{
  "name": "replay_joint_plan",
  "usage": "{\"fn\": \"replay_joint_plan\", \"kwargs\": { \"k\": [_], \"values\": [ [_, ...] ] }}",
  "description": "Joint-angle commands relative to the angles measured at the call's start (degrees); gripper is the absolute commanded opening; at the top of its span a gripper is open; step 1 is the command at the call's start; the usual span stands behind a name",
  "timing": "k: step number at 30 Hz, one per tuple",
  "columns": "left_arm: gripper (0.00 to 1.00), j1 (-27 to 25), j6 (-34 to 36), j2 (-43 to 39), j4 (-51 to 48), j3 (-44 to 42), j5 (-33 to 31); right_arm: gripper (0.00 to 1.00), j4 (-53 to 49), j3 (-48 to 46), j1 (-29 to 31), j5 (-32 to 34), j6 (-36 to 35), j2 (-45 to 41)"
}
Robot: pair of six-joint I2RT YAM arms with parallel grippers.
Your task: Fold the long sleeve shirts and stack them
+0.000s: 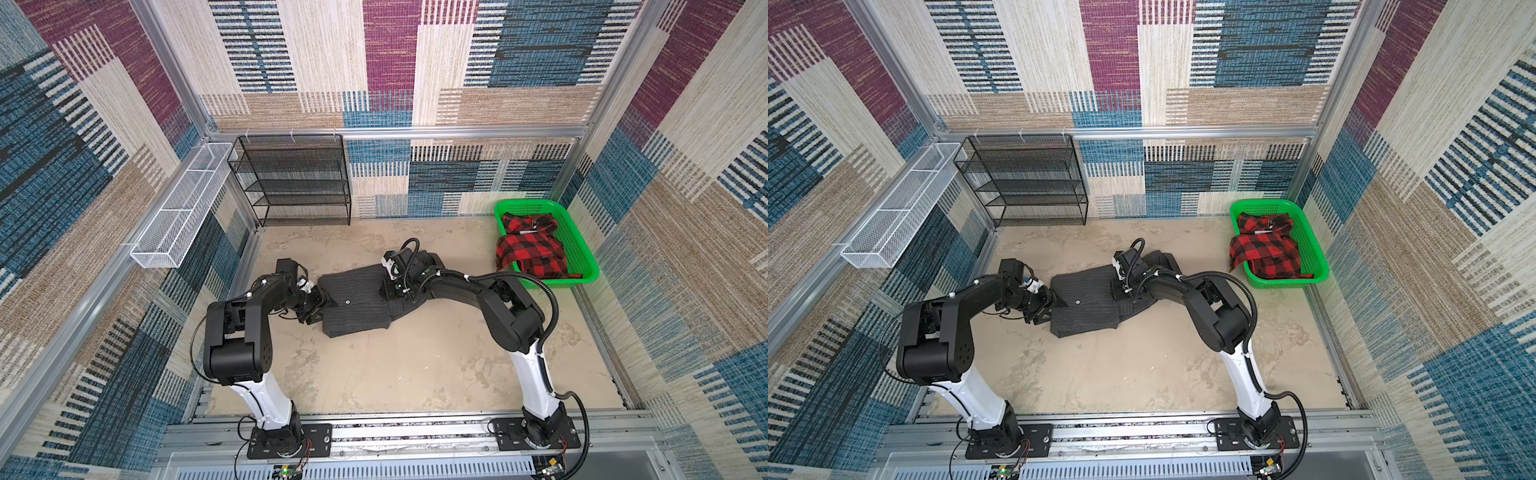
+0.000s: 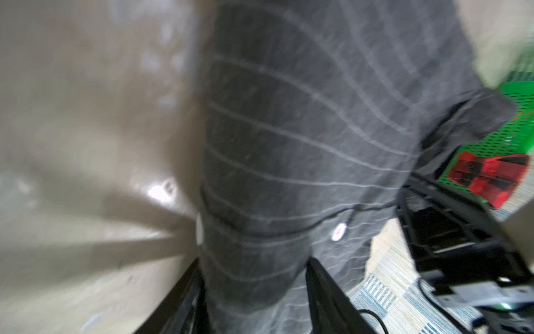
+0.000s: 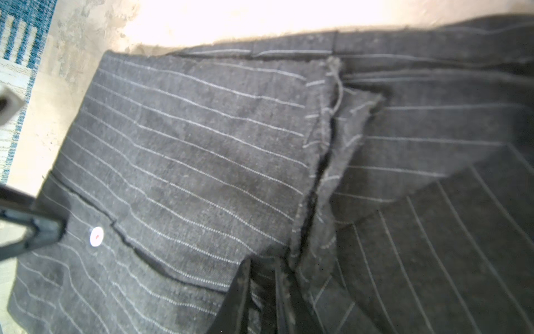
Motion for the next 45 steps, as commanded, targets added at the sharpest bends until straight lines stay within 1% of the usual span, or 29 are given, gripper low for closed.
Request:
{"fn": "replay_joint_plan", "kwargs": {
  "k": [1,4,6,11,13,15,18,21,22,23,27,33,40,45],
  "values": [
    [0.61,0.0,0.79,-1.4,-0.59,-1.83,-1.95,0.2,-4.25,0.54,-0.01,0.32,-0.25,0.32],
    [0.65,0.03,-0.31,-1.8,-0.09,-3.91,-2.58,0.2,-4.32,0.93,-0.01,0.1,-0.16,0.43],
    [0.71,0.06,-1.58,-2.2,1.35,-5.83,-2.37,0.2,-4.43,1.13,-0.01,0.14,-0.03,0.35],
    [0.71,-0.05,-3.65,-5.8,3.41,-10.36,-2.64,0.19,-4.7,1.6,0.04,0.1,-0.07,0.6],
    [0.64,-0.01,-3.93,-7.22,3.52,-11.39,-2.42,0.19,-4.95,2.07,-0.01,0.04,-0.11,0.87],
    [0.47,-0.01,-4.1,-8.27,3.51,-12.33,-2.53,0.19,-5.05,2.36,-0.01,0.09,-0.07,1.05],
    [0.3,-0.01,-4.11,-8.97,3.62,-13.23,-2.82,0.19,-5.05,2.78,0.0,-0.04,0.1,1.22],
    [0.08,-0.01,-4.27,-9.12,3.76,-13.57,-3.1,0.19,-5.1,3.02,0.0,-0.17,0.1,1.22],
    [0.02,-0.01,-4.36,-9.27,3.79,-13.53,-3.29,0.18,-5.14,2.91,-0.01,-0.14,0.1,1.2],
    [0.0,0.01,-4.5,-9.61,3.65,-13.58,-3.54,0.19,-5.18,2.83,0.12,-0.12,0.1,1.17],
    [0.0,0.13,-4.98,-12.07,2.55,-13.07,-4.78,0.18,-5.82,2.84,0.44,-0.26,-0.32,0.95],
    [0.0,0.72,-3.74,-18.84,-3.6,-9.39,-6.79,0.19,-6.63,3.51,2.3,0.58,-0.28,1.03],
    [0.0,1.7,3.09,-23.31,-15.28,-0.23,-3.93,0.18,-6.28,8.83,4.82,0.01,0.97,3.92],
    [0.0,1.57,4.76,-25.76,-19.93,5.82,-2.35,0.18,-6.63,14.56,7.17,-0.88,2.53,7.2]
  ]
}}
